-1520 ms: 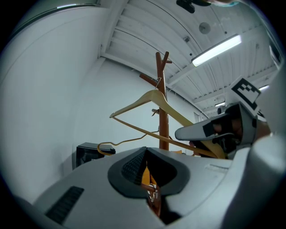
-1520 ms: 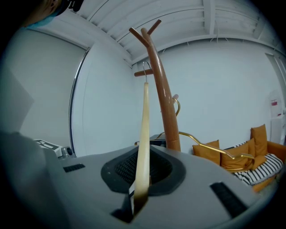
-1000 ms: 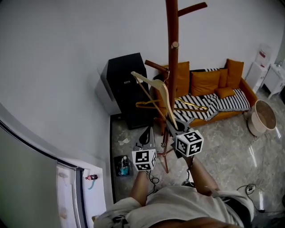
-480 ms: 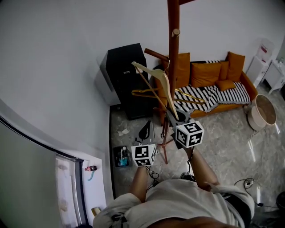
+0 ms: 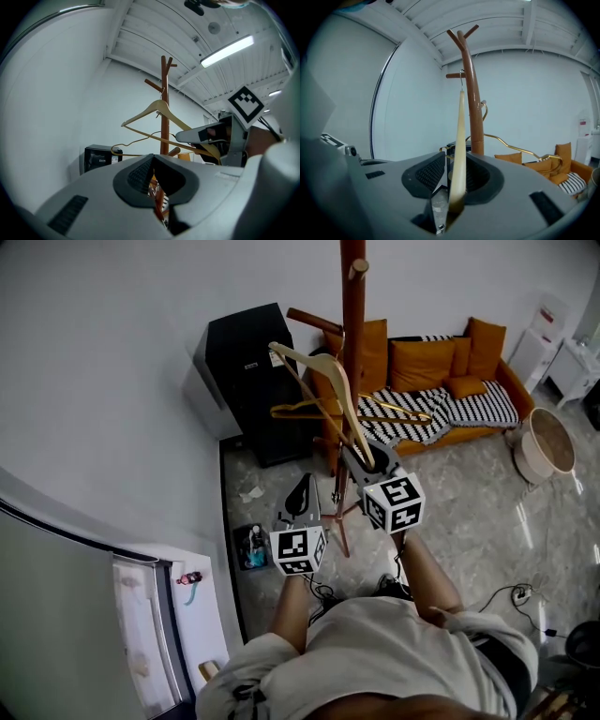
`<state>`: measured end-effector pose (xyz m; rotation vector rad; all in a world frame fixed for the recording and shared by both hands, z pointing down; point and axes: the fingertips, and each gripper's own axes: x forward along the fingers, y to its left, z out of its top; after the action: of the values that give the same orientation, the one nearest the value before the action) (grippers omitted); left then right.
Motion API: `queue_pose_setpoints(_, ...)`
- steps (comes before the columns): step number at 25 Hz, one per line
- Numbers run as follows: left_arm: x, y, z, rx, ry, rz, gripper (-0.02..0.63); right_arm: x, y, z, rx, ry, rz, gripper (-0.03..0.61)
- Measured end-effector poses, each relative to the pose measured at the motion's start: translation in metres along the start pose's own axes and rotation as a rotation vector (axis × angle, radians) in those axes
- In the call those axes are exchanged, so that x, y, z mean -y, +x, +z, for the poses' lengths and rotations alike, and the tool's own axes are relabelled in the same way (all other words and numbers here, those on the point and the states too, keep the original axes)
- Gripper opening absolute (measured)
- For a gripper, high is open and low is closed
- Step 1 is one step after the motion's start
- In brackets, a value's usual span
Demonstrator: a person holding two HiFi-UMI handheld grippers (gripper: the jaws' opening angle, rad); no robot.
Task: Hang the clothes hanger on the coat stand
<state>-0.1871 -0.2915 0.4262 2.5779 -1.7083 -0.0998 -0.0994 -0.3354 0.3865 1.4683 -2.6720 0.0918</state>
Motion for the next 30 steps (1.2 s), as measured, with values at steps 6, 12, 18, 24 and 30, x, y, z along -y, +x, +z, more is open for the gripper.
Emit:
queue_pose_setpoints(6, 0.002, -0.005, -0.002, 0.006, -0.012, -0.018, 0.009, 0.004, -0.009, 0.003, 0.028, -0.039, -0.048, 0.127)
queue_pose_setpoints(12, 0.004, -0.009, -0.010, 0.001, -0.038, -0.049, 0.009, 0.000, -0.020, 0.003, 0.053, -0.106, -0.092, 0.141)
queue_pose_setpoints(18, 0.006, -0.007, -0.021, -0.006, -0.067, -0.080, 0.009, -0.006, -0.026, -0.005, 0.052, -0.135, -0.113, 0.153)
queue_pose_setpoints(24, 0.013, 0.001, -0.031, -0.007, -0.081, -0.100, 0.009, -0.005, -0.038, -0.009, 0.075, -0.165, -0.117, 0.161)
queue_pose_setpoints(30, 0.030, 0.003, -0.029, -0.004, -0.063, -0.093, 0.009, -0.001, -0.050, -0.014, 0.082, -0.149, -0.086, 0.166)
